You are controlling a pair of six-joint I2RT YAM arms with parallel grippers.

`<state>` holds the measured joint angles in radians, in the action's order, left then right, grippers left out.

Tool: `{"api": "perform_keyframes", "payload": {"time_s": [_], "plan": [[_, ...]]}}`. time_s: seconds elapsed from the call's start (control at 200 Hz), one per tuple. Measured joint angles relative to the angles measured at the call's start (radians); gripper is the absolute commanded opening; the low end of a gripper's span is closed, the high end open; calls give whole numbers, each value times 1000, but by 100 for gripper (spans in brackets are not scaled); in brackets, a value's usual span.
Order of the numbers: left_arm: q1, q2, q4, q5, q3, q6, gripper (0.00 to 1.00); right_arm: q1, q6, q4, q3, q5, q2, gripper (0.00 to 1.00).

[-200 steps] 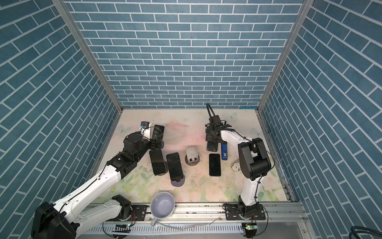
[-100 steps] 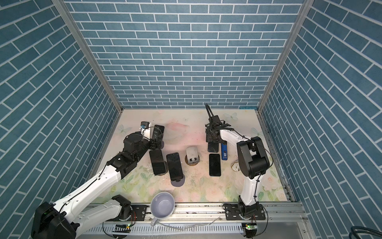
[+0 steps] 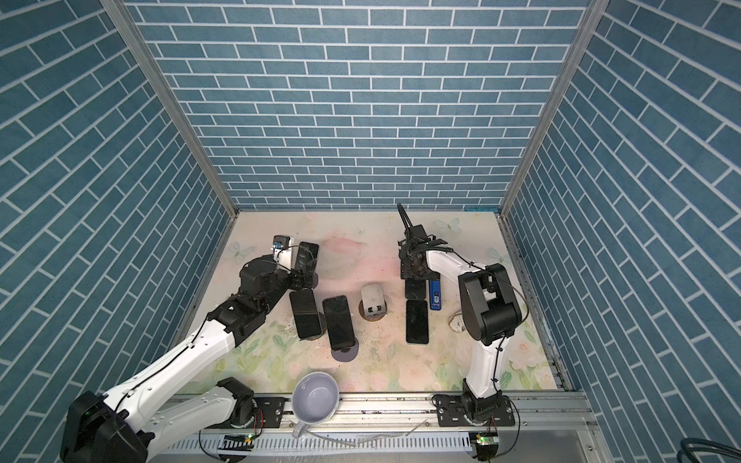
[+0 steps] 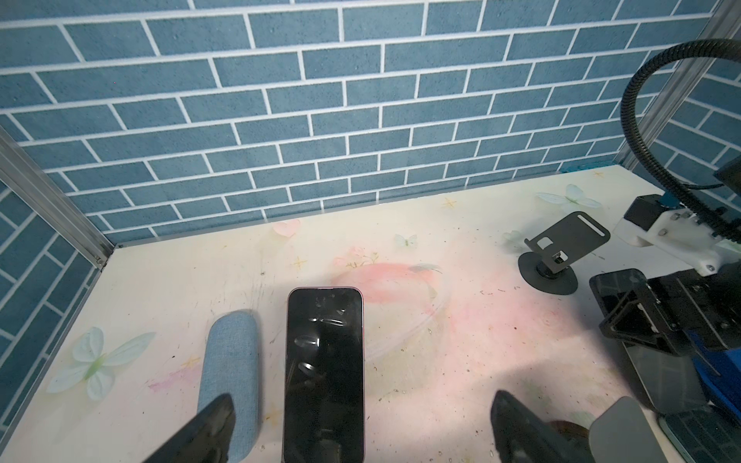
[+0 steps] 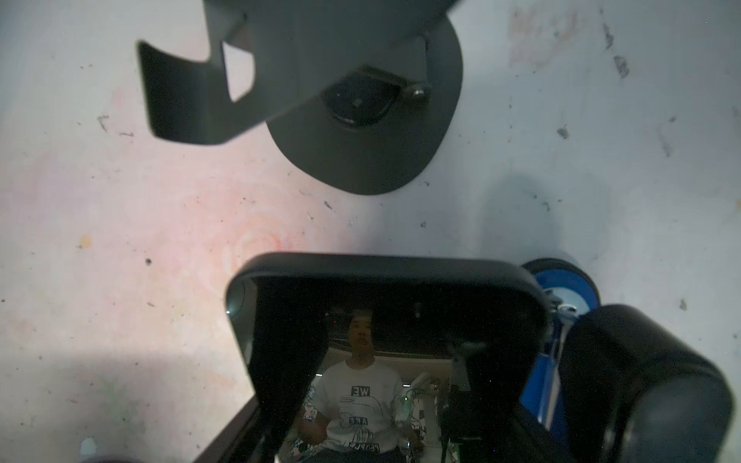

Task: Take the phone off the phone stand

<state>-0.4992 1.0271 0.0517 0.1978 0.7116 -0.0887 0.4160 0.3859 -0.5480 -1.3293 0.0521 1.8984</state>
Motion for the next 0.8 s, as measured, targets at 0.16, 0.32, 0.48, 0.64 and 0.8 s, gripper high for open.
{"api": "perform_keyframes", "payload": {"time_s": [0.16, 0.32, 0.48, 0.64, 0.8], "plan": [[0, 0, 0, 0, 0, 0, 100, 0, 0, -16, 0, -11, 0, 54], [0, 0, 0, 0, 0, 0, 100, 0, 0, -25, 0, -23, 0, 54], [0, 0, 0, 0, 0, 0, 100, 0, 2, -39, 1, -35, 0, 54], [0, -5, 12, 0, -18, 0, 100, 0, 7, -47, 3, -46, 0, 54], [0, -5, 14, 0, -27, 0, 100, 0, 16, -48, 11, -55, 0, 55]]}}
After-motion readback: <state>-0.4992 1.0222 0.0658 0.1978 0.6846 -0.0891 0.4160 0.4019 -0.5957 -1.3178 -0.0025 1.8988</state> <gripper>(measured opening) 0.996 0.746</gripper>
